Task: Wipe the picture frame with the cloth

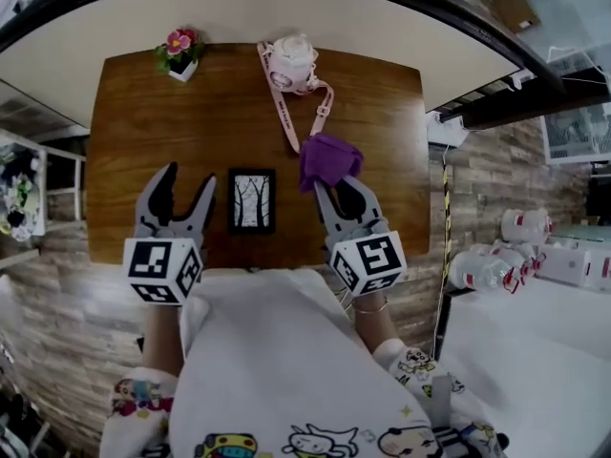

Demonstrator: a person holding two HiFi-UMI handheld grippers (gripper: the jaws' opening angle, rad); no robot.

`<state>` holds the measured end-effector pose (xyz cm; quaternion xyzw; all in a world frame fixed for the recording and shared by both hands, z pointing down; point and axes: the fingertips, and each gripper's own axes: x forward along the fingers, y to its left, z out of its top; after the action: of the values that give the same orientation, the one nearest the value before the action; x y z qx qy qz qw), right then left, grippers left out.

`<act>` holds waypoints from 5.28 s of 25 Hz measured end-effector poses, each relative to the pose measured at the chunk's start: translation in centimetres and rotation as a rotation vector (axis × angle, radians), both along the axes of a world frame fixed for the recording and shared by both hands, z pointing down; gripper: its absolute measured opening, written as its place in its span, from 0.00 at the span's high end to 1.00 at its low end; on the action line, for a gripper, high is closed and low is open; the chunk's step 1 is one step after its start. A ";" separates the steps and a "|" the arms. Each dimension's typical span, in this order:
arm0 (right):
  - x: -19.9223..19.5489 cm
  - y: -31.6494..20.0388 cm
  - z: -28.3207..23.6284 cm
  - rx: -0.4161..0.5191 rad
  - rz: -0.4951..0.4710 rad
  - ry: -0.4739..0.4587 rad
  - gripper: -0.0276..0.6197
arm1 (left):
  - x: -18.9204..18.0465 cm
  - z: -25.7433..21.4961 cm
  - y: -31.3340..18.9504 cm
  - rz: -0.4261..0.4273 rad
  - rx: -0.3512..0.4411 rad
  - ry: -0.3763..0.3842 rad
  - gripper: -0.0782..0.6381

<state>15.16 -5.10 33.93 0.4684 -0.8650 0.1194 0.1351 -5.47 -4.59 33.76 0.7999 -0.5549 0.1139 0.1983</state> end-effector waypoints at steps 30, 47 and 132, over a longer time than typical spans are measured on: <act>-3.9 0.0 4.6 -0.124 -0.039 0.064 0.88 | 1.3 8.1 1.6 0.129 -0.239 0.058 0.53; -6.0 0.9 10.1 -0.244 -0.092 0.089 0.88 | 3.6 16.5 4.3 0.204 -0.462 0.086 0.57; -15.6 0.9 20.6 -0.622 -0.503 0.313 0.88 | 4.1 22.5 6.4 0.120 -0.768 0.450 0.81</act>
<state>-0.42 -4.17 54.53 0.1923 -0.8442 0.2654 0.4242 -1.39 1.84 56.28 0.7038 -0.3681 0.1462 0.5897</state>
